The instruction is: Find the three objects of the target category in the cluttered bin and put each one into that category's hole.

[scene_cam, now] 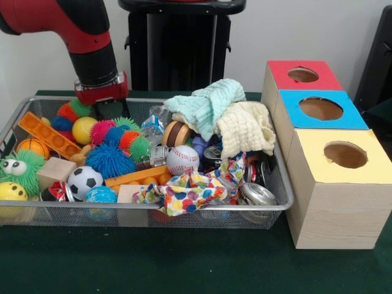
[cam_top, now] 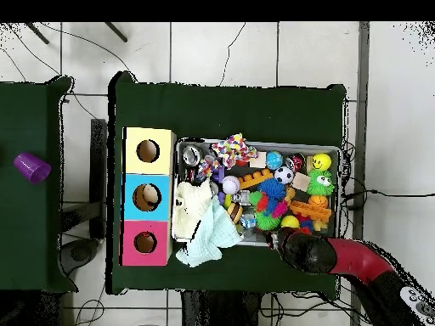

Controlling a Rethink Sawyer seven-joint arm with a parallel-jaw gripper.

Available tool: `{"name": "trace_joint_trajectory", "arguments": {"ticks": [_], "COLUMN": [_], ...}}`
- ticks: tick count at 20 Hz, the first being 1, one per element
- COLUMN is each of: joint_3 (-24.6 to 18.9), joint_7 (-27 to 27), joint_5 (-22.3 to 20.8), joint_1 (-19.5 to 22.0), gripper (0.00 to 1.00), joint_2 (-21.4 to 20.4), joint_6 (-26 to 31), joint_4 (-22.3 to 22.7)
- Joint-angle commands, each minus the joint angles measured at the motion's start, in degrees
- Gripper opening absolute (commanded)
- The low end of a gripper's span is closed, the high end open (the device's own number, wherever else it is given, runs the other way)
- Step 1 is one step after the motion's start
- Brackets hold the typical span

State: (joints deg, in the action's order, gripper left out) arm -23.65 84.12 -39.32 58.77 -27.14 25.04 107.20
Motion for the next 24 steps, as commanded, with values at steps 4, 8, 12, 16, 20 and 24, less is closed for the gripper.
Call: {"name": "trace_joint_trajectory", "arguments": {"ticks": [4, 8, 12, 16, 20, 24], "joint_3": [-4.6, -4.4, -4.2, -4.2, -4.7, -6.5], "joint_7": [-9.4, -9.1, -8.6, -8.4, -9.0, -11.5], "joint_5": [-2.2, -2.4, -2.4, -2.1, -1.7, -0.6], "joint_1": [0.2, -0.2, -0.8, -1.2, -1.1, -0.4], "gripper": [1.00, 1.00, 1.00, 1.00, 1.00, 1.00], "joint_2": [0.5, -0.3, -0.7, -1.6, -1.0, 0.9], "joint_6": [5.8, 5.9, 6.0, 6.6, 7.3, 9.8], "joint_4": [-9.1, -9.0, -8.9, -8.7, -10.0, -13.1]}}
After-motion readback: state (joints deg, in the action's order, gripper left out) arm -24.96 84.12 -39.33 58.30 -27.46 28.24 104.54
